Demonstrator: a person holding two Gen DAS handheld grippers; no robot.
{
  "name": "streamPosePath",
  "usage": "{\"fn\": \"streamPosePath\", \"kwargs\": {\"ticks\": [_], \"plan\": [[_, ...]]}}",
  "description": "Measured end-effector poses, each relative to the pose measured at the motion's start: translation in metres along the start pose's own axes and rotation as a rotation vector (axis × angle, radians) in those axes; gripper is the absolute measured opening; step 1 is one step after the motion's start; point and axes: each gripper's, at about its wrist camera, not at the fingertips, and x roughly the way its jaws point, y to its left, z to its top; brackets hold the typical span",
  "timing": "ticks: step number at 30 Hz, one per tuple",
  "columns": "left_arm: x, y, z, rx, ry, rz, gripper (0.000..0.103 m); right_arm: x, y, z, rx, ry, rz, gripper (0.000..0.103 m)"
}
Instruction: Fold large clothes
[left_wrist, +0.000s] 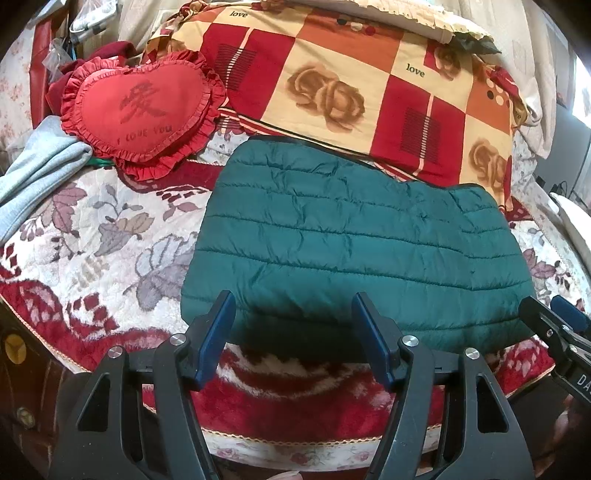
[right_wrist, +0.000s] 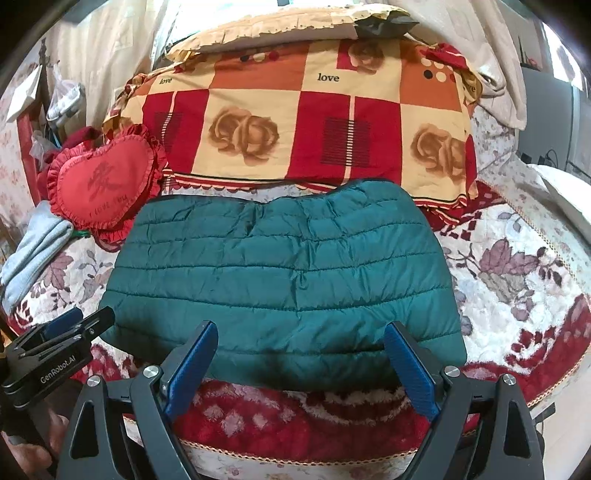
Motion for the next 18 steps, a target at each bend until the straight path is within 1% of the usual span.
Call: {"fn": "streamPosePath", "kwargs": {"ticks": [18], "plan": [[0.0035, 0.0022, 0.0, 0.008, 0.006, -0.001, 0.066, 0.0053, 0.0019, 0.0002, 0.005, 0.012, 0.003, 0.09]]}}
